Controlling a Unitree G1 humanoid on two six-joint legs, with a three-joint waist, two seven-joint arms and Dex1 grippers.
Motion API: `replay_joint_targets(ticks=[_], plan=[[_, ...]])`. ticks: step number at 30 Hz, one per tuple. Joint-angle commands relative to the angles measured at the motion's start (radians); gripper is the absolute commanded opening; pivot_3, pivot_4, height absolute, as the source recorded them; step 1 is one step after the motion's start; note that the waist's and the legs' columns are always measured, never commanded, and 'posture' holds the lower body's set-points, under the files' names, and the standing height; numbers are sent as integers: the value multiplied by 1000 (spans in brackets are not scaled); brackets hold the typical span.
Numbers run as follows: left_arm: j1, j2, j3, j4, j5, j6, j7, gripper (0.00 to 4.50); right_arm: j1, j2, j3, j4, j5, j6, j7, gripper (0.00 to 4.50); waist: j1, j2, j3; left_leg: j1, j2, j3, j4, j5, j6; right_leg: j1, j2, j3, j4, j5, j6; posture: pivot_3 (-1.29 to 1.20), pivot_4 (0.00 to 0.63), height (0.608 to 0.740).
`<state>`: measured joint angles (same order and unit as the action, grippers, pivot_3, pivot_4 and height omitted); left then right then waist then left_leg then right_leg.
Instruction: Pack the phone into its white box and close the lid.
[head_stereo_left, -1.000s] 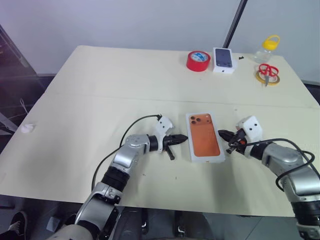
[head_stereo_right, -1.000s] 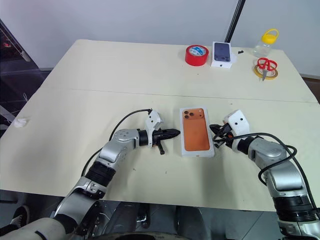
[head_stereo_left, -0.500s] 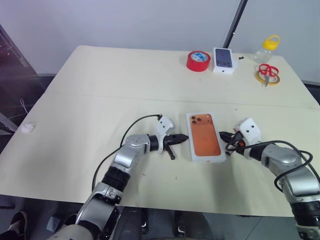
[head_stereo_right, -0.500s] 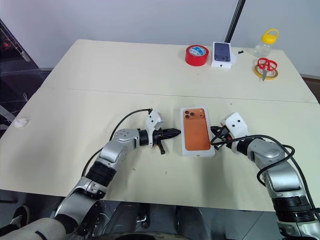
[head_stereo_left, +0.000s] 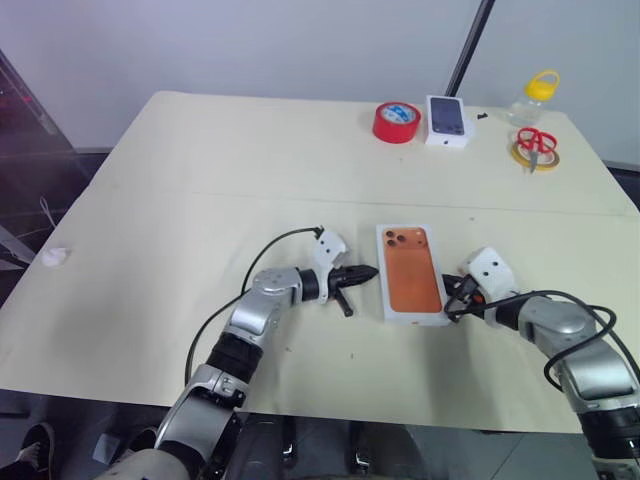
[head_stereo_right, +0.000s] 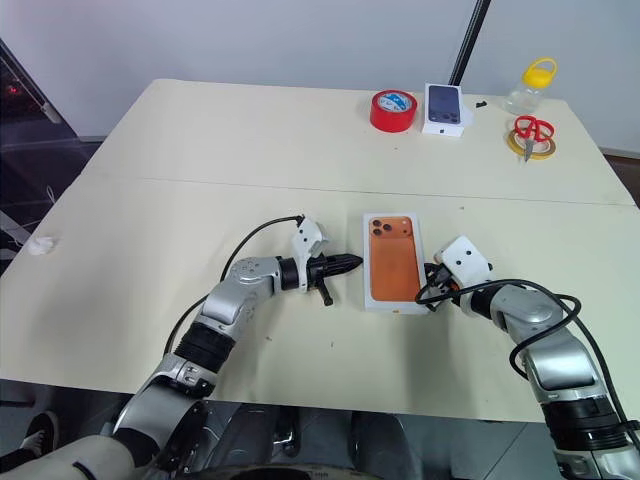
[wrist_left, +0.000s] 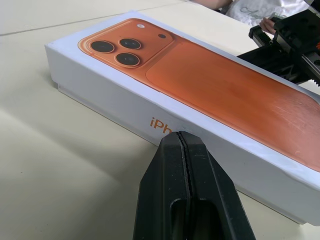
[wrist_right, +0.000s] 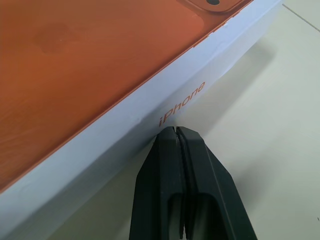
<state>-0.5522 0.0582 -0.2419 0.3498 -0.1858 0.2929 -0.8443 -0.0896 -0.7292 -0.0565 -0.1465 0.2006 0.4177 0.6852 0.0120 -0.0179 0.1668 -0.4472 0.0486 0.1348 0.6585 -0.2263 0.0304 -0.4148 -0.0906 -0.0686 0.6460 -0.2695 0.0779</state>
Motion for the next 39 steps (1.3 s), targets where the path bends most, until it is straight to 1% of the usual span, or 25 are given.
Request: replay_joint_targets(ticks=[1, 5, 8, 10, 12, 14, 16, 19, 22, 23, 24, 25, 27, 28, 30, 31, 33, 35, 36, 37, 39], plan=[[-6, 3, -10, -32, 9, -32, 0, 0, -32, -46, -67, 35, -7, -39, 13, 65, 0, 0, 0, 0, 0, 0, 0, 0, 0, 0, 0, 0, 0, 0, 0, 0, 150, 733], [7, 13, 1, -51, -4, -23, -1, 0, -55, -85, -103, 84, -9, -65, 24, 65, 0, 0, 0, 0, 0, 0, 1, 0, 0, 0, 0, 0, 0, 0, 0, 0, 150, 733], [-8, 20, 30, -49, -22, -22, 6, 0, -79, -94, -123, 99, -5, -86, 27, 65, -1, 0, 0, 0, 1, 0, 1, 0, 0, 0, 1, 0, 0, 0, 0, 0, 150, 733], [-23, 19, 51, -45, -36, -19, 12, 0, -99, -76, -144, 87, 23, -85, 28, 65, -3, 0, 0, 1, 1, 0, 1, 0, 0, 0, 1, 0, 1, 0, 0, 0, 150, 733], [-44, 14, 68, -41, -42, -37, 18, 0, -133, -32, -188, 57, 115, -45, 35, 65, -3, 0, 0, 1, 1, 0, 1, 0, 0, 0, 1, 0, 1, 0, 0, 0, 150, 733], [-88, -8, 80, -27, -47, -62, 31, 0, -103, -28, -171, -15, 175, -30, 109, 65, 0, 0, 0, 0, 1, 0, 2, 0, 0, 0, 1, 0, 2, 0, 0, 0, 150, 733], [-123, -35, 91, -2, -58, -62, 36, 0, -68, -27, -151, -53, 190, -22, 140, 65, 4, 0, 0, 0, 1, -1, 2, 0, 1, 2, 1, -1, 2, 0, 1, 0, 150, 733], [-179, -71, 85, 82, -48, -89, 29, 0, -33, -5, -130, -55, 177, -9, 116, 65, 4, 0, 0, 0, 0, -2, 5, -2, 3, 4, 0, -2, 0, 0, 1, 0, 150, 733], [-253, -112, 57, 255, 5, -155, 34, 0, -1, 23, -88, -32, 136, 2, 77, 65, 1, 0, 0, 1, -1, -1, 6, -3, 5, 5, -1, -2, 0, 0, 1, 0, 150, 733], [-274, -120, 27, 317, 31, -132, 20, 0, 13, 12, -48, -27, 83, -7, 65, 65, 1, 0, 0, 1, -1, -1, 6, -3, 5, 5, -1, -2, 0, 0, 1, 0, 150, 733], [-288, -124, 8, 361, 49, -117, 7, 0, 22, 3, -20, -24, 46, -14, 57, 65, 0, 0, 0, 1, -1, -1, 6, -3, 5, 4, -1, -2, 1, 0, 1, 0, 150, 733], [-294, -115, -40, 394, 88, -104, -26, 0, 31, -4, 9, -27, 15, -18, 51, 65, -2, 0, 0, 1, -1, -1, 6, -3, 5, 4, -1, -2, 1, 0, 1, 0, 150, 733], [-295, -100, -93, 432, 145, -129, -50, 0, 47, -1, 34, -50, 5, -4, 49, 65, -1, -1, -1, 2, -1, -1, 6, -3, 5, 5, 0, -2, 1, 0, 1, 0, 150, 733], [-295, -96, -97, 441, 152, -135, -54, 0, 55, 0, 42, -70, 19, 17, 60, 65, -1, -1, -1, 3, 0, -2, 6, -3, 5, 6, 0, -2, 0, -1, 1, 0, 150, 733], [-295, -96, -63, 437, 124, -103, -60, 0, 66, 0, 33, -100, 69, 60, 91, 65, -2, -1, -2, 4, 0, -2, 6, -4, 4, 7, 0, -2, 0, -2, -2, 0, 150, 733], [-290, -89, -47, 423, 109, -94, -72, 253, 61, 14, 4, -118, 124, 91, 101, 291, -3, -2, -3, 4, 1, -2, 5, -4, 4, 7, 0, -2, 0, -2, -2, 0, 150, 733], [-277, -71, -17, 396, 93, -104, -74, 872, 47, 35, -37, -140, 193, 118, 111, 947, -6, -2, -3, 4, 1, -2, 5, -4, 4, 7, -1, -2, 0, -2, -2, 0, 150, 733], [-263, -54, 7, 358, 78, -118, -74, 1803, 37, 41, -58, -149, 218, 117, 117, 1872, -11, -1, -3, 4, 2, -2, 5, -4, 4, 7, -1, -2, 0, -2, -2, 0, 150, 733], [-251, -42, 24, 325, 67, -131, -69, 2376, 28, 46, -76, -148, 236, 123, 115, 2458, -14, -1, -3, 5, 2, -2, 5, -4, 4, 7, -2, -2, 1, -2, -2, 0, 150, 733], [-238, -22, 40, 285, 61, -140, -63, 2831, 18, 46, -98, -141, 252, 121, 117, 2942, -19, -1, -3, 4, 2, -2, 5, -4, 4, 6, -2, -2, 1, -2, -2, 0, 150, 733], [-203, 37, 67, 185, 47, -146, -70, 3935, 7, 39, -141, -123, 275, 92, 132, 4061, -26, 0, -2, 4, 1, -2, 5, -4, 5, 6, -2, -2, 1, -2, -1, 0, 150, 733]])
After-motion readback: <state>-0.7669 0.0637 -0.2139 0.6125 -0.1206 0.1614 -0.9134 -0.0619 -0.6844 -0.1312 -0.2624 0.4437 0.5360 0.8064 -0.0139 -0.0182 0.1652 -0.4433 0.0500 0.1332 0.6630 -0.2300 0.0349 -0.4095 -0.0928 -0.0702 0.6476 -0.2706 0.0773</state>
